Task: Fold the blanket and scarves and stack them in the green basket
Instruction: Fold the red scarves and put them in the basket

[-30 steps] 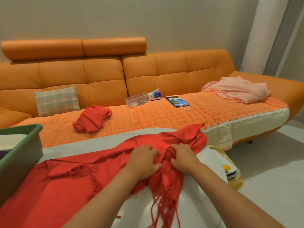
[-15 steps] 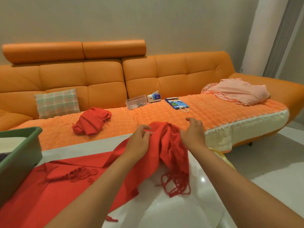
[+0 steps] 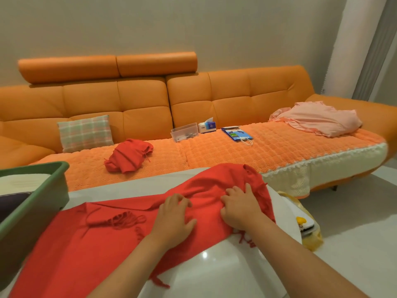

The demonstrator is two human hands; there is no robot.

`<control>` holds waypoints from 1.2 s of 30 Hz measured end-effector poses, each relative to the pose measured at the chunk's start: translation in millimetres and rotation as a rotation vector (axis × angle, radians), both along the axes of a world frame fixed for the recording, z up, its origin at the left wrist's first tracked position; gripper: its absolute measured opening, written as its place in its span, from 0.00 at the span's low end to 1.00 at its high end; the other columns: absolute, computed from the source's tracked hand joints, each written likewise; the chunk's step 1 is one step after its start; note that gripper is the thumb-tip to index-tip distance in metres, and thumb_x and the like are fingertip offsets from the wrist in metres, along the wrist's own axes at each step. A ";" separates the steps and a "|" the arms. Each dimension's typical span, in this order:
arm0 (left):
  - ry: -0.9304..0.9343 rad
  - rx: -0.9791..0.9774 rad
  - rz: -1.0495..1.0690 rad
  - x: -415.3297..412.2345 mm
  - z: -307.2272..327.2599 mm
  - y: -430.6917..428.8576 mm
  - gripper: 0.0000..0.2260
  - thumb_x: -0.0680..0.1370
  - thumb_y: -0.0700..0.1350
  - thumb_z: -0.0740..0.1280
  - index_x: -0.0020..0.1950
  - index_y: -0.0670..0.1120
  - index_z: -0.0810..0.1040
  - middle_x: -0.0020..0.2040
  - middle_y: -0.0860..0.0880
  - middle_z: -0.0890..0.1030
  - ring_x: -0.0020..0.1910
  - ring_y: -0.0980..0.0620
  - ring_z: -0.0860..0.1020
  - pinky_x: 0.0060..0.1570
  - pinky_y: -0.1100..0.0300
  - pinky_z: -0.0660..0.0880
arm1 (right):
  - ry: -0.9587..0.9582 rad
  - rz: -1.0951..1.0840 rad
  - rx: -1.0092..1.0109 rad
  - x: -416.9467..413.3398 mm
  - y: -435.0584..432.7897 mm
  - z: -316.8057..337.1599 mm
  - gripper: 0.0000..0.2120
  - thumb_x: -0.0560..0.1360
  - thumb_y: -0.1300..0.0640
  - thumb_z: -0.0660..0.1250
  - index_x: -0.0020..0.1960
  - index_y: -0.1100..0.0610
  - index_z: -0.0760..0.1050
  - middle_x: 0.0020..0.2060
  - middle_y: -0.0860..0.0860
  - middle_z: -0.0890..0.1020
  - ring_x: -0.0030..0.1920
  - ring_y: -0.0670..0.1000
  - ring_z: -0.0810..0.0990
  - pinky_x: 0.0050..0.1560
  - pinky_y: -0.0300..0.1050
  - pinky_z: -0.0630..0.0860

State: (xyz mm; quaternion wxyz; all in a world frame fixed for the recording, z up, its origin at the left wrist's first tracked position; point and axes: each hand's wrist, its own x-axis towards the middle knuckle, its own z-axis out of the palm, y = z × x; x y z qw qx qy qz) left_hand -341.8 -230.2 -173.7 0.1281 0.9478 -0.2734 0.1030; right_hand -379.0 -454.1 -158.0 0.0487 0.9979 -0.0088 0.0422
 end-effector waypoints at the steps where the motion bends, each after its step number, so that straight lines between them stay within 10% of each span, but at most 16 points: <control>1: 0.101 0.084 -0.013 -1.2 -2.9 1.2 0.33 0.67 0.69 0.52 0.69 0.57 0.68 0.71 0.51 0.64 0.72 0.48 0.62 0.67 0.52 0.63 | -0.035 -0.003 -0.002 0.6 2.2 -0.8 0.37 0.68 0.44 0.39 0.66 0.53 0.75 0.68 0.56 0.72 0.72 0.58 0.65 0.73 0.68 0.47; 5: 0.378 0.217 -0.136 -5.2 -5.5 -4.5 0.34 0.74 0.70 0.58 0.78 0.63 0.56 0.81 0.51 0.49 0.80 0.48 0.46 0.77 0.45 0.44 | -0.130 0.226 0.062 2.6 19.9 -2.7 0.36 0.68 0.44 0.46 0.71 0.52 0.73 0.73 0.57 0.70 0.76 0.58 0.64 0.75 0.66 0.53; 9: 0.147 0.083 -0.148 -0.3 6.6 4.7 0.19 0.77 0.61 0.59 0.63 0.58 0.77 0.66 0.54 0.75 0.66 0.49 0.71 0.64 0.53 0.67 | 0.020 0.097 0.013 0.6 33.4 -1.6 0.23 0.77 0.46 0.49 0.63 0.52 0.74 0.61 0.54 0.77 0.63 0.57 0.74 0.68 0.61 0.59; 14: -0.082 -0.010 0.068 30.3 16.7 37.0 0.12 0.75 0.45 0.65 0.58 0.51 0.78 0.55 0.49 0.77 0.56 0.44 0.75 0.51 0.51 0.73 | -0.263 0.102 -0.098 30.7 48.9 7.2 0.04 0.69 0.56 0.66 0.41 0.53 0.79 0.38 0.54 0.81 0.39 0.58 0.80 0.44 0.54 0.73; 18: 0.127 0.165 0.152 54.4 26.7 57.0 0.20 0.75 0.60 0.66 0.64 0.55 0.74 0.60 0.52 0.73 0.61 0.49 0.74 0.55 0.53 0.73 | -0.100 0.169 0.031 68.8 67.2 27.1 0.18 0.76 0.63 0.61 0.64 0.53 0.75 0.57 0.54 0.77 0.57 0.59 0.79 0.52 0.52 0.74; 22: 0.094 0.153 0.014 70.1 25.8 60.3 0.09 0.75 0.54 0.66 0.52 0.55 0.81 0.52 0.54 0.79 0.55 0.50 0.78 0.47 0.57 0.72 | 0.058 0.207 0.035 108.4 80.2 27.9 0.24 0.81 0.61 0.55 0.75 0.45 0.66 0.64 0.54 0.73 0.63 0.59 0.76 0.58 0.51 0.72; 26: 0.002 0.073 0.024 84.2 27.8 53.6 0.10 0.76 0.51 0.63 0.54 0.55 0.80 0.52 0.54 0.82 0.54 0.50 0.78 0.46 0.57 0.71 | 0.155 0.197 0.070 137.7 77.1 17.1 0.17 0.81 0.56 0.58 0.67 0.44 0.75 0.63 0.52 0.78 0.64 0.55 0.77 0.59 0.47 0.72; 32: 0.121 -0.299 0.098 125.1 42.9 44.5 0.08 0.79 0.42 0.64 0.56 0.49 0.78 0.52 0.48 0.84 0.44 0.45 0.83 0.46 0.54 0.77 | -0.210 -0.106 0.337 164.3 63.1 20.0 0.10 0.80 0.60 0.57 0.57 0.58 0.75 0.54 0.59 0.81 0.54 0.61 0.80 0.47 0.49 0.73; 36: 0.086 -0.486 0.082 130.4 36.7 41.3 0.19 0.78 0.34 0.62 0.67 0.46 0.74 0.66 0.46 0.77 0.59 0.45 0.78 0.61 0.55 0.71 | -0.286 -0.266 0.533 162.4 64.7 20.4 0.16 0.79 0.66 0.57 0.66 0.60 0.69 0.58 0.60 0.79 0.57 0.62 0.78 0.52 0.52 0.74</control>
